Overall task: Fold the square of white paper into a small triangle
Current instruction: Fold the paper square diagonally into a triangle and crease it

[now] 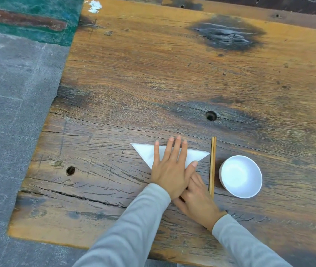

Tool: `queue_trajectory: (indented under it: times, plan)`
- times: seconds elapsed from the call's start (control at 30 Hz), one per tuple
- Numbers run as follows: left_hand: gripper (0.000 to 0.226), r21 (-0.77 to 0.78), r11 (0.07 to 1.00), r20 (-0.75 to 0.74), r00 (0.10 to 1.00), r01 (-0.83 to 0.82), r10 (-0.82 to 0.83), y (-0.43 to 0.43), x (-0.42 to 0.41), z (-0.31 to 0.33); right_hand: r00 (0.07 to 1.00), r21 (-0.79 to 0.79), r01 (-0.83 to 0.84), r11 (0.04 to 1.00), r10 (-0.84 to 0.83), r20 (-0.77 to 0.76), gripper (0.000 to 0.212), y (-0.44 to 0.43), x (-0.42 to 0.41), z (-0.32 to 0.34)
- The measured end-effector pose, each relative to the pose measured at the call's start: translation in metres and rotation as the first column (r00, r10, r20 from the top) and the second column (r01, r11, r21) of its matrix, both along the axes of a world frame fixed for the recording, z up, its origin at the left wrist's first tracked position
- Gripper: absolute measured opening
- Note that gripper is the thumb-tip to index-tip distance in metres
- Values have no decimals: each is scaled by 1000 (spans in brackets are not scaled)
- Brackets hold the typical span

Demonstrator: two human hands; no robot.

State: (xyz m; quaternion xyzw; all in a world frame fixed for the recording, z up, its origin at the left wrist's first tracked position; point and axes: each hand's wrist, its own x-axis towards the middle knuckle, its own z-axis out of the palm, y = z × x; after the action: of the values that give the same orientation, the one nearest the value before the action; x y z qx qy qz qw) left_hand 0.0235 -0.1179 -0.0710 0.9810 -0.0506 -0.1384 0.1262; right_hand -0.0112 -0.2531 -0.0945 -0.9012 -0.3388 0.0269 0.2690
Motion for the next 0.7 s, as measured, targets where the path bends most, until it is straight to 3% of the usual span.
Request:
queue_trajectory:
  times: [0.13,0.33,0.47,0.7]
  plan:
    - [88,8,1000,-101,995,-27,27,6,3,-8,999,5,-14,1000,15,-34,14,-1,1,3]
    - [88,68,998,-86,996,-8,14,30,-5,-14,999,-20,-6,1000,6,-40,8,0,-1,4]
    - [85,80,997,-75,997,-15,21,48,-10,-18,999,-25,-12,1000,11,-42,28,-1,-2,4]
    - [74,26,997,-40,997,-70,71,75,-16,-13,1000,2,-15,1000,15,-20,33,-5,-3,-1]
